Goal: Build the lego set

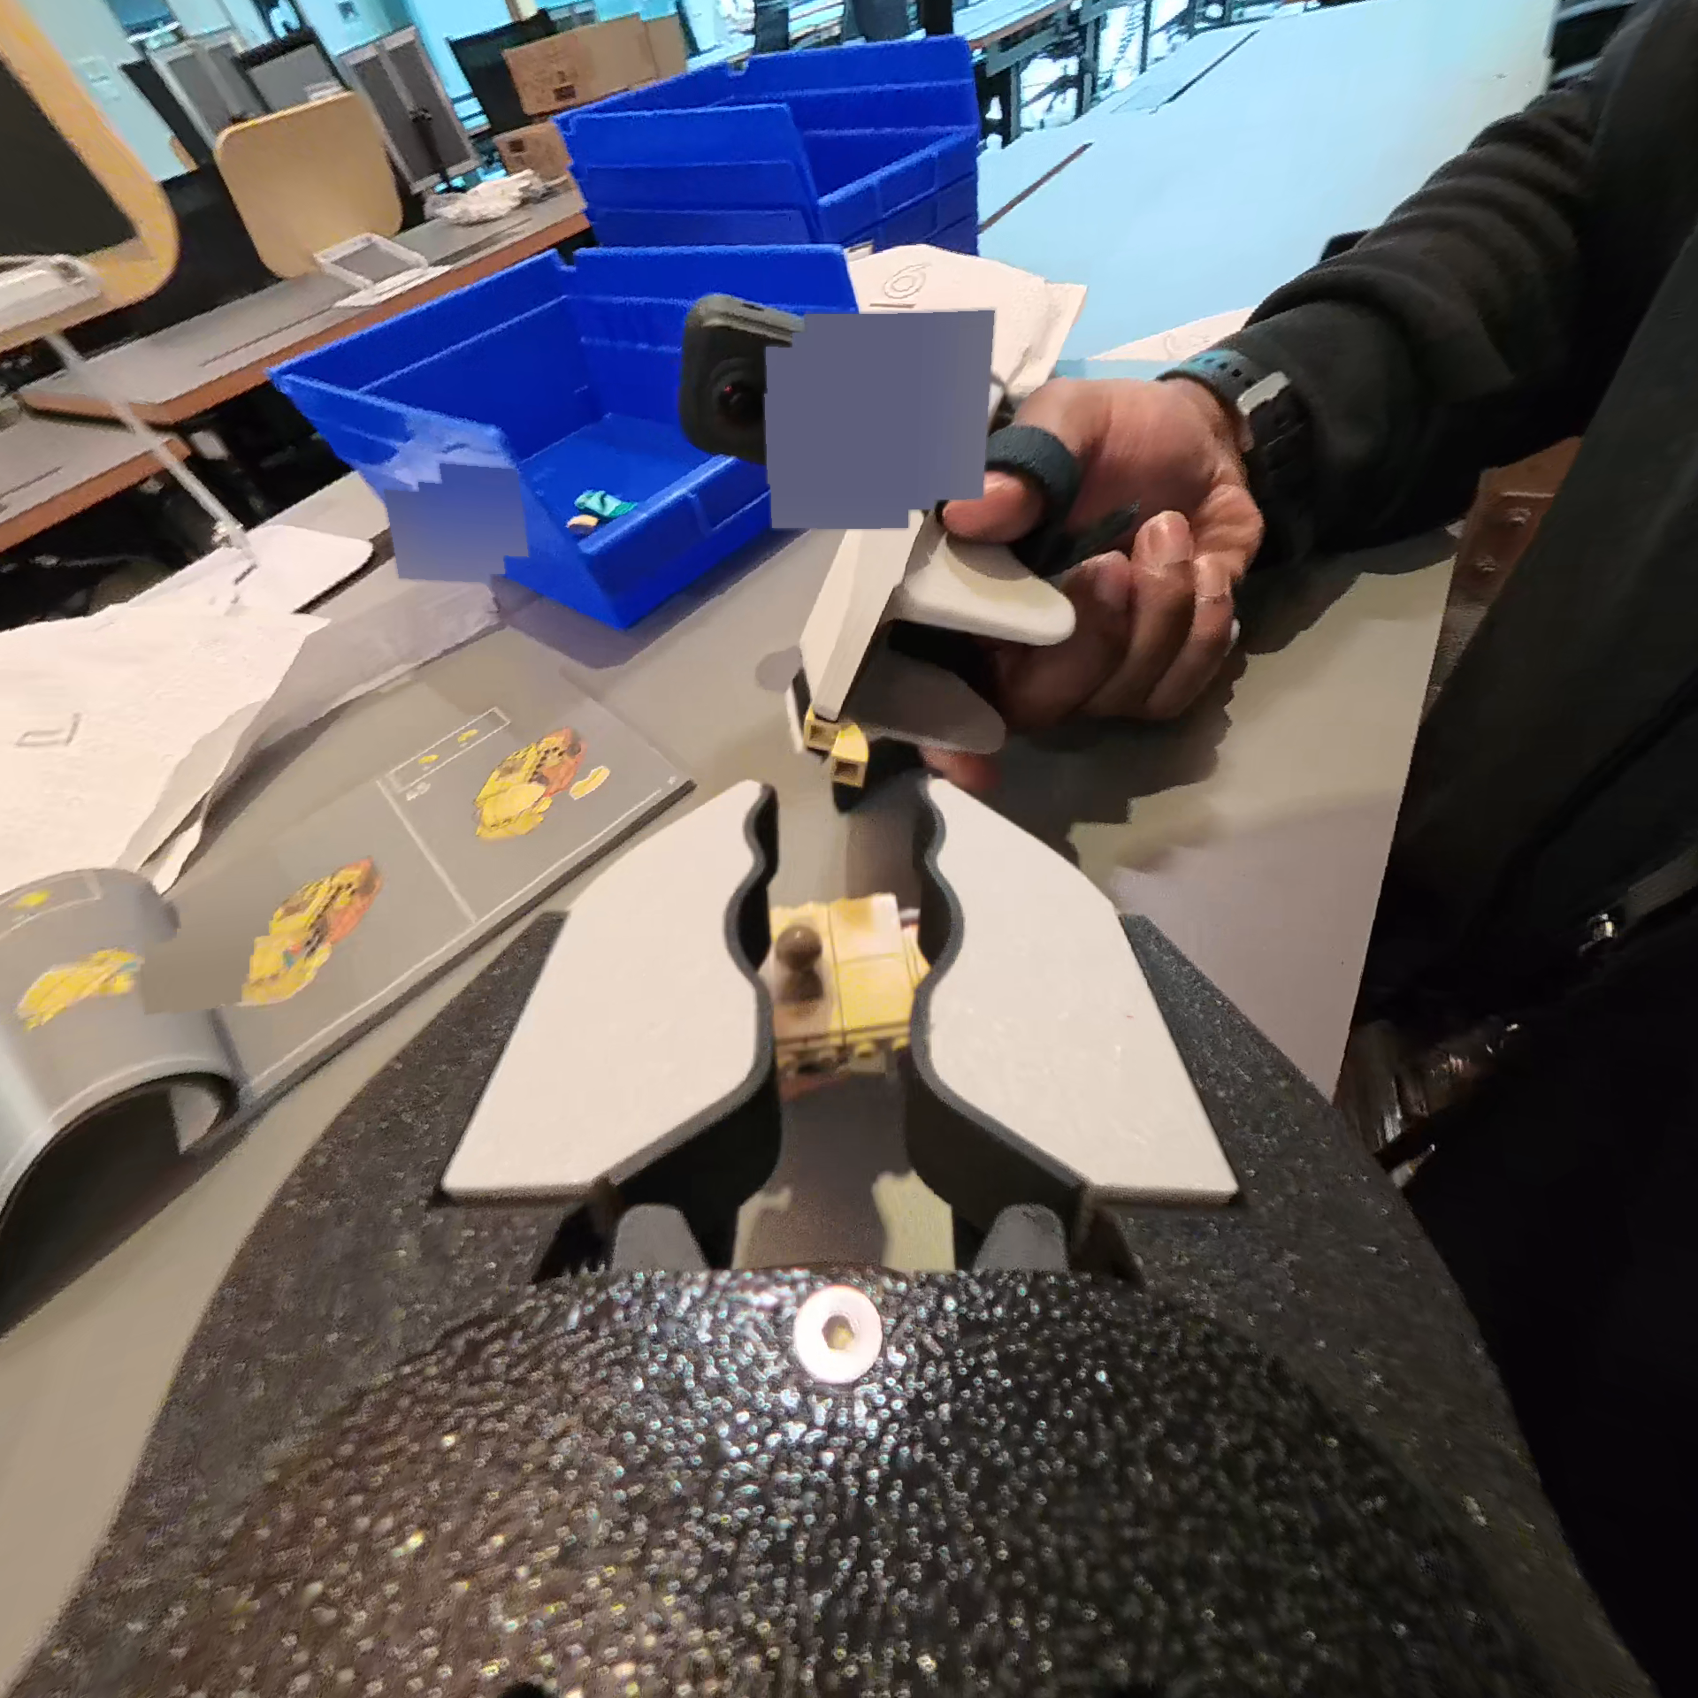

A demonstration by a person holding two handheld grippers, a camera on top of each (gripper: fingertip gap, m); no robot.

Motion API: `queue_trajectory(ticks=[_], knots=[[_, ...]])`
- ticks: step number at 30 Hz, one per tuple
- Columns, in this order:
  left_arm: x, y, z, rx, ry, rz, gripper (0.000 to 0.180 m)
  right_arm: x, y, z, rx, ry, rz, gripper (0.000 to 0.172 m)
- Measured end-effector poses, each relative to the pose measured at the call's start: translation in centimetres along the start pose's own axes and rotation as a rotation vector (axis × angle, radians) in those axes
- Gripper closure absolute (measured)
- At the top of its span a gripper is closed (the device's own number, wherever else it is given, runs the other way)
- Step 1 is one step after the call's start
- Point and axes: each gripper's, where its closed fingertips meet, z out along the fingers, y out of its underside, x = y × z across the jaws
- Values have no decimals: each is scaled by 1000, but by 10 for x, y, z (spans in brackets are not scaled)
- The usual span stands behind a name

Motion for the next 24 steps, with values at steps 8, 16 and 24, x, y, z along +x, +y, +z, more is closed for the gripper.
queue_trajectory(ticks=[8,16,24], knots=[[-10,20,-18,-67,-122,-109,142,29,16,3,-82,211,51,163],[-15,32,-28,-129,-101,-126,140,33,21,4,-119,228,73,163],[-16,43,-41,-147,-52,-155,138,33,22,3,-121,218,84,163]])
